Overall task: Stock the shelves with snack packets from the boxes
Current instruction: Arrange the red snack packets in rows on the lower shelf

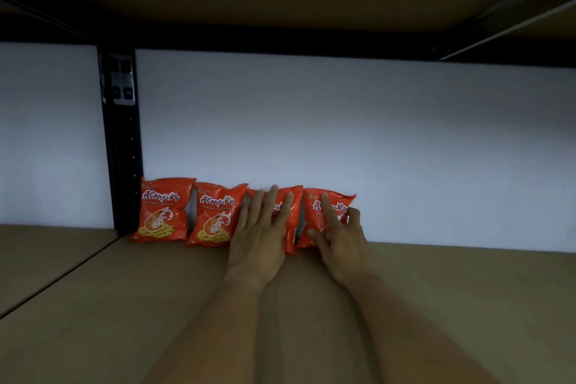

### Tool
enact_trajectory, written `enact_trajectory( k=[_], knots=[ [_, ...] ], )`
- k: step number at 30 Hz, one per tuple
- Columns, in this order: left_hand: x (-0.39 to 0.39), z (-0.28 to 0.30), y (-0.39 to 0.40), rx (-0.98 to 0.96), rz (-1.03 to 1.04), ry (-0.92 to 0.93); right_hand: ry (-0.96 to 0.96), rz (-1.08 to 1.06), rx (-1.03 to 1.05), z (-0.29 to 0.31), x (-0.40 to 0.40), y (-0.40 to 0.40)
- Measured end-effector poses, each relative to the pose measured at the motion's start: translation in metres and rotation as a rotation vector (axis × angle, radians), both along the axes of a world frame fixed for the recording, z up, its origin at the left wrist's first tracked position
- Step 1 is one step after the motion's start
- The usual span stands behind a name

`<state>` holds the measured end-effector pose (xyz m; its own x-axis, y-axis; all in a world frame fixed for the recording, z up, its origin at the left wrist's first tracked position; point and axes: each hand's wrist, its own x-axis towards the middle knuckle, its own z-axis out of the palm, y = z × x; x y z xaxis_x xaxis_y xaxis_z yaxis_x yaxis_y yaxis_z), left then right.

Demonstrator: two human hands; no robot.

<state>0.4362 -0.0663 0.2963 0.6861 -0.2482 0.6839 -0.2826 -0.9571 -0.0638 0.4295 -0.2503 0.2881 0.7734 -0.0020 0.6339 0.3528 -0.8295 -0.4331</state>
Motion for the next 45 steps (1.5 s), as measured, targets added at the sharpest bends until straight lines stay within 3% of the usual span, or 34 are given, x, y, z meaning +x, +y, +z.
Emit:
enact_trajectory(
  k=[12,25,35,41,45],
  knots=[
    [0.011,0.0,-0.006,0.043,0.042,0.18,0.044,-0.144,-0.202,-0.001,-0.001,0.005],
    [0.0,0.013,-0.009,-0.01,0.039,0.187,0.098,-0.045,-0.089,0.006,-0.017,-0.002],
    [-0.071,0.034,-0.043,-0.088,-0.268,0.138,0.287,-0.099,0.0,0.014,-0.099,-0.047],
    [-0.154,0.037,-0.112,-0.283,-0.527,0.403,0.298,-0.136,-0.086,0.017,-0.188,-0.114],
    [-0.233,0.024,-0.176,-0.381,-0.741,0.479,0.269,-0.215,-0.106,0.013,-0.269,-0.164]
  ],
)
